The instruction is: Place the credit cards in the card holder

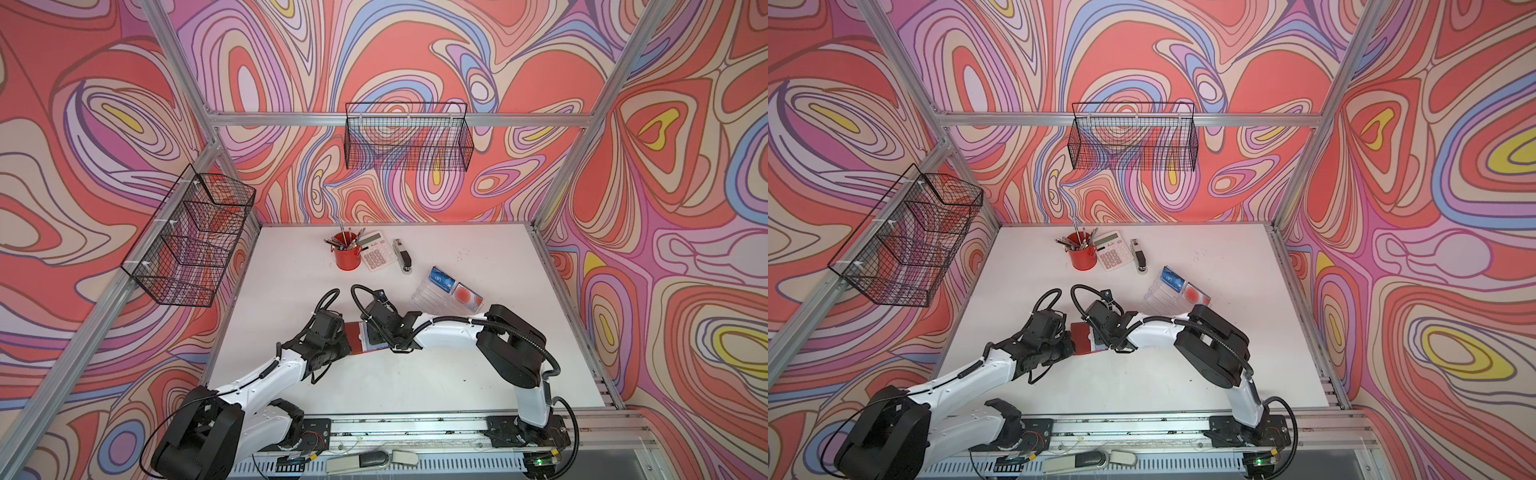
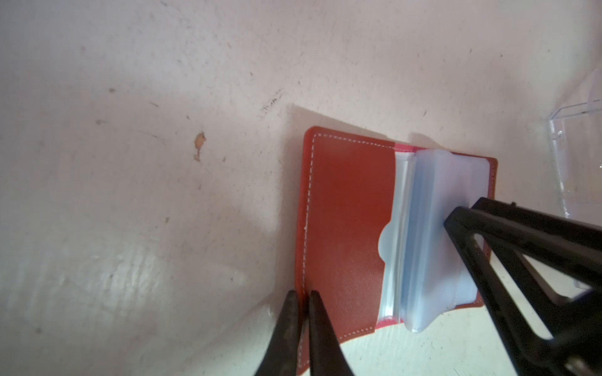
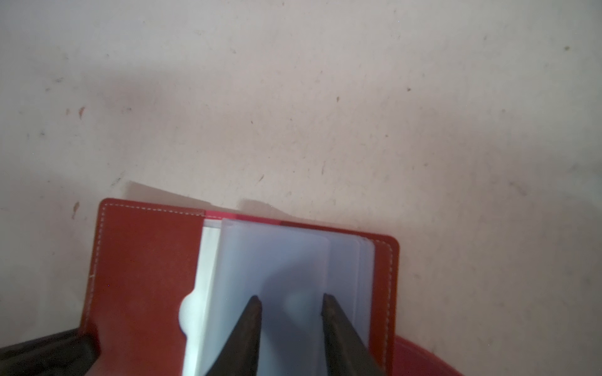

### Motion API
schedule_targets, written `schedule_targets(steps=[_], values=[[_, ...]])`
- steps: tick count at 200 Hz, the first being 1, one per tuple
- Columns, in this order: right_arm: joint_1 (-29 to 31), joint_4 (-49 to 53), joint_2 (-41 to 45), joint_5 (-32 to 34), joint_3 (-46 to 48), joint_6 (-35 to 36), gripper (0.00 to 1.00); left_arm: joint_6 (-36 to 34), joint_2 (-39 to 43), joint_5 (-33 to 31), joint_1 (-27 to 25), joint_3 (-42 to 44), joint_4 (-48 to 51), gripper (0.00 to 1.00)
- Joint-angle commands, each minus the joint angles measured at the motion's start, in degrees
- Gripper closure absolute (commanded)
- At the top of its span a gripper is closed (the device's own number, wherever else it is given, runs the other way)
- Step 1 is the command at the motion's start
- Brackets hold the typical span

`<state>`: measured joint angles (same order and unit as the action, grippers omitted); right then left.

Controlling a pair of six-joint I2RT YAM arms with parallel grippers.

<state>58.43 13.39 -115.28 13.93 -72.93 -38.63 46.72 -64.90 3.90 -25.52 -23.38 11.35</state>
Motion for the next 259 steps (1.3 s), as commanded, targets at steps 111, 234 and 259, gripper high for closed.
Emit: schedule_targets(steps=[111, 234, 259], values=[[-2.0, -11.7, -0.8, -14.4, 5.8, -1.3, 0.56, -0.7, 1.3, -1.0, 0.1, -1.6, 1.9, 0.90], [-3.8, -27.3, 0.8, -28.4, 12.4, -4.2, 0.50, -0.6, 0.8, 0.1, 0.2, -1.0, 0.4, 0.90], [-3.8, -31.6, 1.1, -31.3, 13.9, -5.2, 0.50, -0.6, 0.4, -0.5, 0.2, -0.9, 0.1, 0.90]])
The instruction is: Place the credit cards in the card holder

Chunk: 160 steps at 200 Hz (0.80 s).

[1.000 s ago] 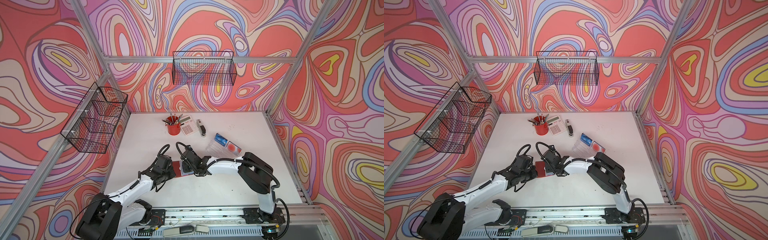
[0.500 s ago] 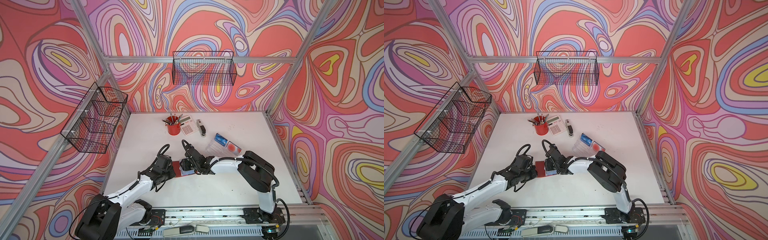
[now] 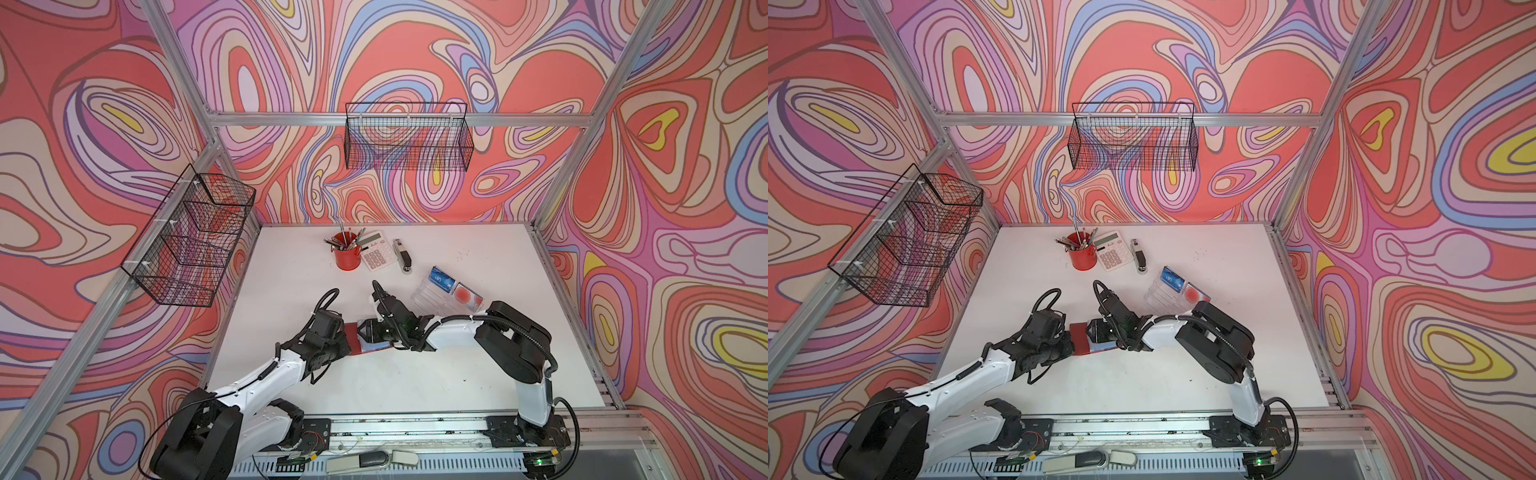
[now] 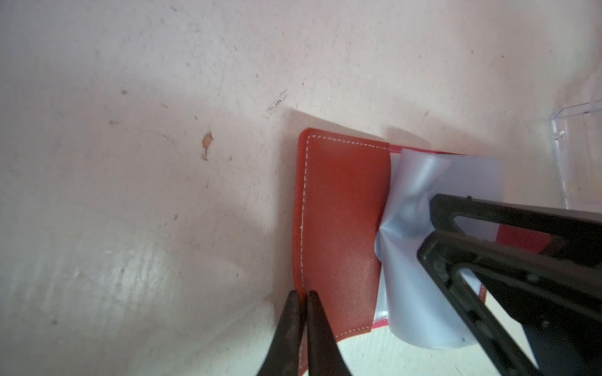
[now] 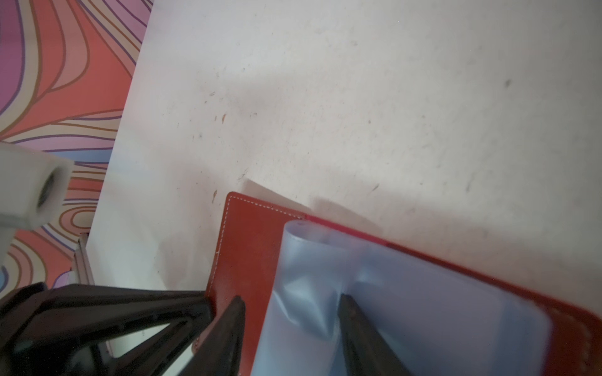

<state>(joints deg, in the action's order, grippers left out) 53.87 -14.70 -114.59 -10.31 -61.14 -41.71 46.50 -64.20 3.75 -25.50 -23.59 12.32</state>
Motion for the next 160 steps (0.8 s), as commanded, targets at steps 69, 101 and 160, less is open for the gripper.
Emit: schedule_targets(steps=[69, 101, 160], values=[[0.8, -9.7, 2.6, -9.4, 5.2, -2.7, 0.50, -0.8, -1.3, 0.3, 0.3, -1.6, -0.9, 0.90], [0.8, -11.6, 4.9, -8.6, 7.1, -2.2, 0.51, -0.7, -1.5, -0.1, 0.4, -1.3, -1.1, 0.90], [0.8, -11.2, 5.8, -7.8, 7.2, -1.4, 0.51, -0.7, -1.4, -0.2, 0.6, -1.6, -0.6, 0.90]])
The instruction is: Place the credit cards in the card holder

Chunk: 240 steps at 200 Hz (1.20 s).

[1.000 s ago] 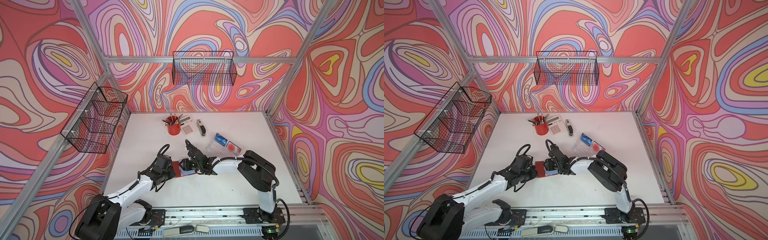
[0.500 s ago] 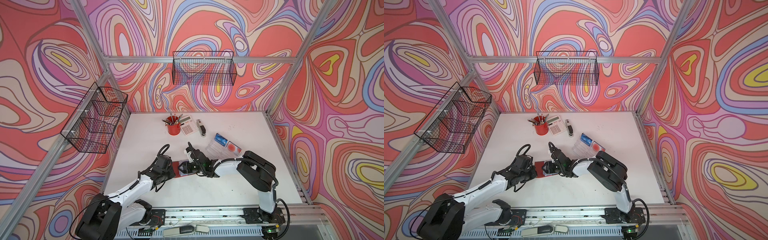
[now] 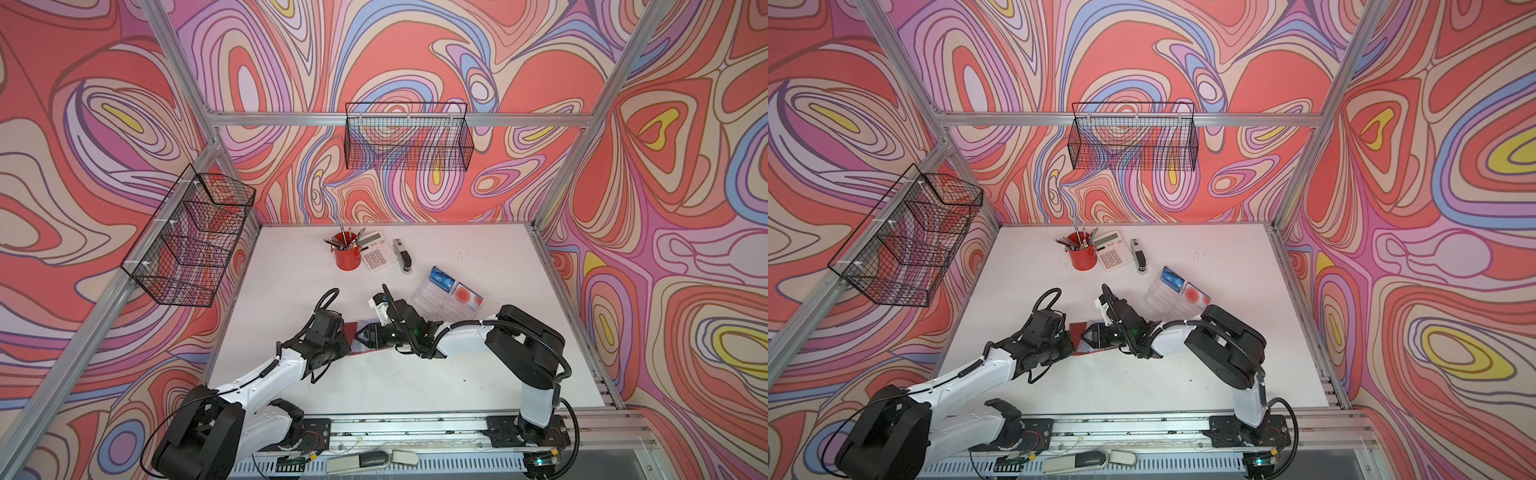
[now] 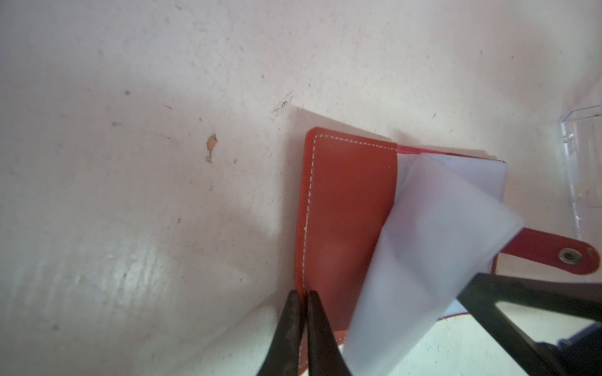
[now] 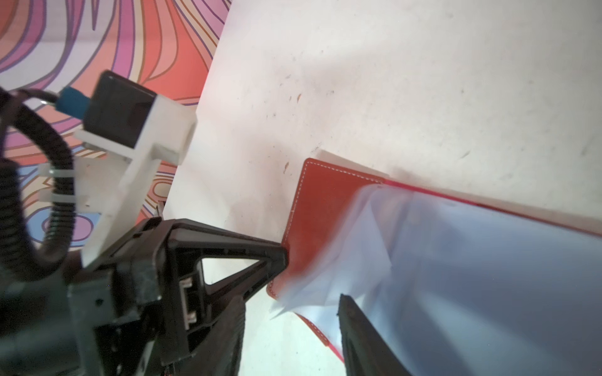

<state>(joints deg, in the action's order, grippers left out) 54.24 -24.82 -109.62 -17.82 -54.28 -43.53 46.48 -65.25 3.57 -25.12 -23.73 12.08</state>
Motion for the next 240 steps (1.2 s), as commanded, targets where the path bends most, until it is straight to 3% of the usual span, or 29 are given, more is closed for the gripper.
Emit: schedule_targets(steps=[1, 60, 106, 157, 203, 240], values=[[0.4, -1.1, 0.9, -0.3, 0.4, 0.4, 0.50, -0.7, -0.4, 0.0, 0.2, -1.4, -0.3, 0.90], [0.4, 0.7, 1.6, 1.7, 0.3, 1.1, 0.51, -0.7, 0.5, 0.5, 0.4, -1.1, -0.4, 0.90], [0.4, 16.7, 1.9, 16.5, -3.6, 2.0, 0.64, -0.6, 1.5, 0.3, 0.6, -1.0, 0.1, 0.90], [0.4, 26.6, 3.0, 27.0, -6.7, 2.4, 0.73, -0.6, 4.3, -1.1, 0.6, -0.8, 2.3, 0.85], [0.5, 32.3, 3.5, 32.1, -9.8, 3.8, 0.74, -0.3, 9.5, -2.4, 0.8, 0.0, 5.3, 0.78], [2.3, 28.7, 6.1, 31.8, -8.2, 5.8, 0.73, -0.5, 14.6, -1.7, 0.9, 1.3, 5.1, 0.72]])
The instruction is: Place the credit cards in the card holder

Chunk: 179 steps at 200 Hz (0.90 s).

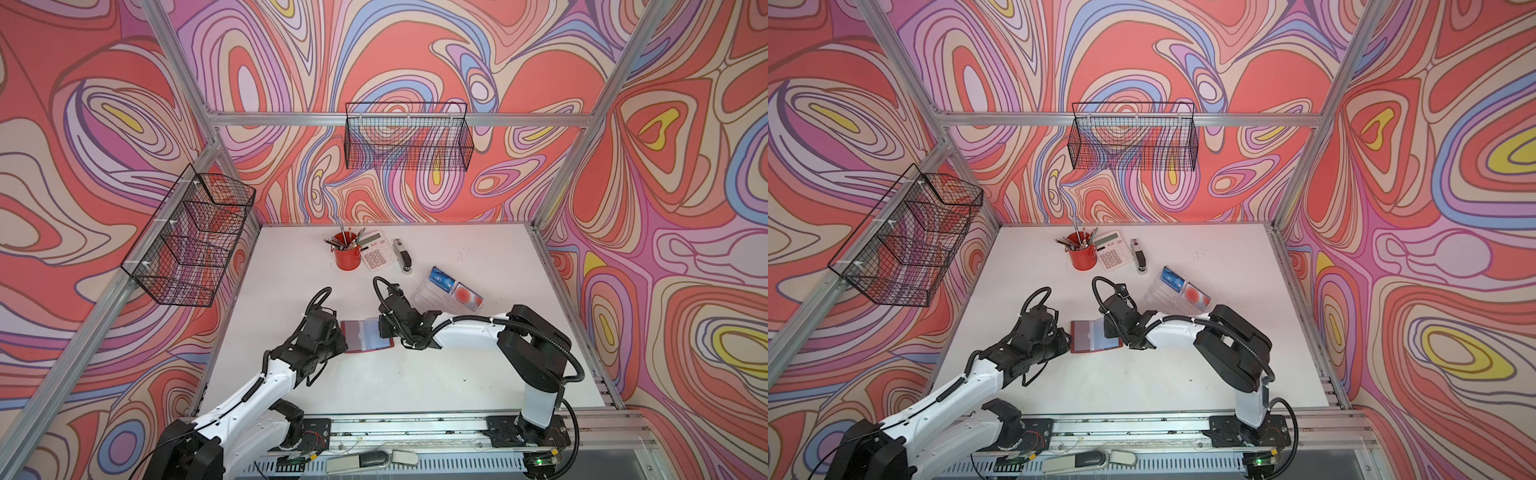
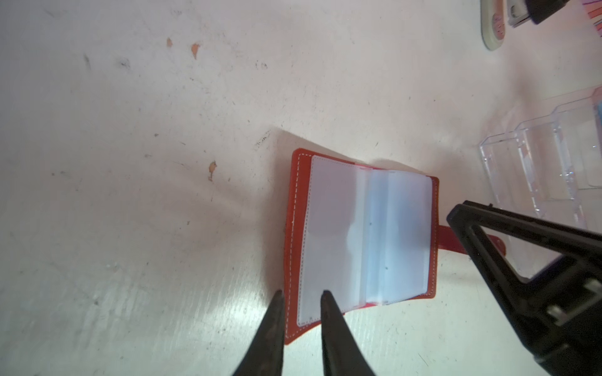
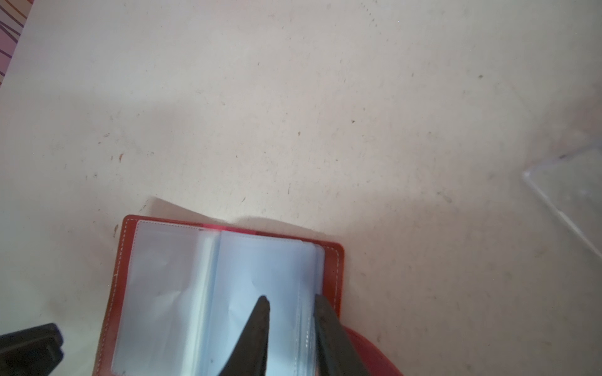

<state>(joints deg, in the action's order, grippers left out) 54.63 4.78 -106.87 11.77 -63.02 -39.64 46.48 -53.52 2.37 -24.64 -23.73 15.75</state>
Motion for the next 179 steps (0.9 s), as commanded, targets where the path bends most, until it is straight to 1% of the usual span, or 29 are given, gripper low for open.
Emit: schedule_targets(steps=[1, 11, 17, 28, 39, 54, 73, 94, 118, 141, 170, 179], values=[[2.0, -1.1, 3.4, 2.3, 0.5, 2.1, 0.73, -0.5, 3.0, -0.3, 0.3, 1.4, 1.2, 0.72], [3.4, -3.1, 3.8, 1.4, 0.6, 3.8, 0.71, -1.0, 3.8, 1.8, 0.3, 2.3, -0.2, 0.70], [4.1, -4.3, 3.6, -0.3, 0.3, 5.1, 0.70, -1.6, 4.0, 3.8, 0.3, 2.7, -3.2, 0.69], [5.0, -4.7, 2.4, -3.1, -1.1, 6.4, 0.73, -2.4, 3.8, 7.3, 0.3, 3.0, -5.7, 0.69], [5.6, -5.4, 0.9, -4.7, -1.7, 6.7, 0.74, -2.5, 3.2, 8.4, 0.3, 2.8, -6.2, 0.69], [6.0, -5.4, -1.6, -6.1, -2.9, 6.5, 0.77, -1.9, 2.4, 7.2, 0.4, 2.7, -5.8, 0.71], [6.0, -3.5, -5.0, -7.2, -5.4, 6.3, 0.81, -0.9, 1.6, 3.9, 0.3, 2.7, -4.2, 0.71], [5.9, -3.8, -7.1, -9.4, -6.4, 6.3, 0.82, -0.6, 0.8, 1.9, 0.4, 2.6, -3.4, 0.71], [5.9, -2.7, -8.6, -9.8, -7.7, 6.4, 0.82, -0.3, 0.4, 1.5, 0.6, 2.7, -3.5, 0.70], [6.0, -1.9, -9.8, -10.0, -8.4, 6.2, 0.82, -0.2, 0.4, 0.9, 0.6, 2.8, -3.2, 0.63], [5.9, -1.0, -11.6, -10.9, -9.7, 5.9, 0.82, -0.2, 0.8, 0.1, 0.7, 2.6, -2.5, 0.59], [5.9, -0.9, -11.9, -11.3, -10.0, 6.0, 0.82, -0.2, 0.9, 0.0, 0.7, 2.7, -2.3, 0.56]])
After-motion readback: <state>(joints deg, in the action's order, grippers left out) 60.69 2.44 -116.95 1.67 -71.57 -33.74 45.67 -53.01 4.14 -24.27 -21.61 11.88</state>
